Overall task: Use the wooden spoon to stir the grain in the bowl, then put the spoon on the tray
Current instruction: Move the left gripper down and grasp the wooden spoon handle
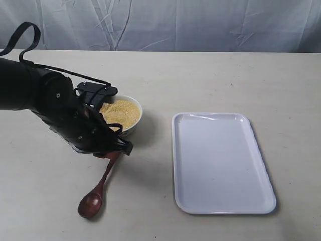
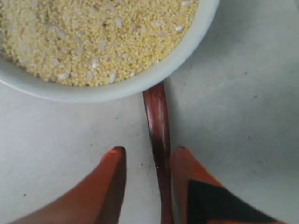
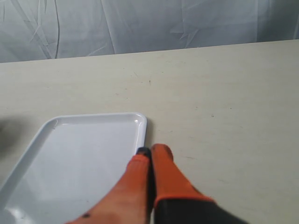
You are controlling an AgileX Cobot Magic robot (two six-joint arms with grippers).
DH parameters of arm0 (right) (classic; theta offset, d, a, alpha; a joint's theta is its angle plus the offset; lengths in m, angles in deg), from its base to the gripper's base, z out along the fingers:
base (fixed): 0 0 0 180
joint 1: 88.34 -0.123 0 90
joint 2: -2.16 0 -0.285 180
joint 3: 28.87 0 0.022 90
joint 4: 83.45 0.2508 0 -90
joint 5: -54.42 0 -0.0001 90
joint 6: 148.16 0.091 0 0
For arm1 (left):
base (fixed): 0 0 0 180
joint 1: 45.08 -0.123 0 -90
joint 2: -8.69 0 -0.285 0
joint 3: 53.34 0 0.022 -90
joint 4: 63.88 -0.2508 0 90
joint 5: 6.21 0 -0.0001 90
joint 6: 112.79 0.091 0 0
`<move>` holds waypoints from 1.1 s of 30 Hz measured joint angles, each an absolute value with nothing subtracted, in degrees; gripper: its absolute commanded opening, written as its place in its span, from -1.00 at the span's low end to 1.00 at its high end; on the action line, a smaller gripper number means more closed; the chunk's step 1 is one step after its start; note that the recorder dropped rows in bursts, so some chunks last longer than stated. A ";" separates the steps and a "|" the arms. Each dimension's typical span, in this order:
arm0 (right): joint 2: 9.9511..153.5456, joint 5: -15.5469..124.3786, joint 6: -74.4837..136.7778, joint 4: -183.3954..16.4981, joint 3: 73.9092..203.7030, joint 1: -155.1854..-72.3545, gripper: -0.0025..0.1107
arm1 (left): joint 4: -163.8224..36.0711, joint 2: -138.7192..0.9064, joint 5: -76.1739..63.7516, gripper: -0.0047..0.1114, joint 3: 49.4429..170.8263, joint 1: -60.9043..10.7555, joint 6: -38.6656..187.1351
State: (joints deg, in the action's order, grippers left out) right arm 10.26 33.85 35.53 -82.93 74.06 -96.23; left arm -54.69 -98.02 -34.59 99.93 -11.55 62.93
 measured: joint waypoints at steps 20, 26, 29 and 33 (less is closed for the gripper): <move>10.26 33.85 35.53 -82.93 74.06 -96.23 -0.96 | -56.92 -103.69 -34.23 -0.22 100.14 -11.38 63.18; 10.26 33.85 35.53 -82.93 74.06 -96.23 -0.96 | -57.93 -103.69 -34.23 -0.61 100.14 -11.38 63.18; 10.26 33.85 35.53 -82.93 74.06 -96.23 -0.96 | -58.27 -103.69 -34.24 -0.90 100.14 -11.38 63.18; 10.26 33.85 35.53 -82.93 74.06 -96.23 -0.96 | -58.55 -103.69 -35.36 -0.92 100.19 -11.38 63.36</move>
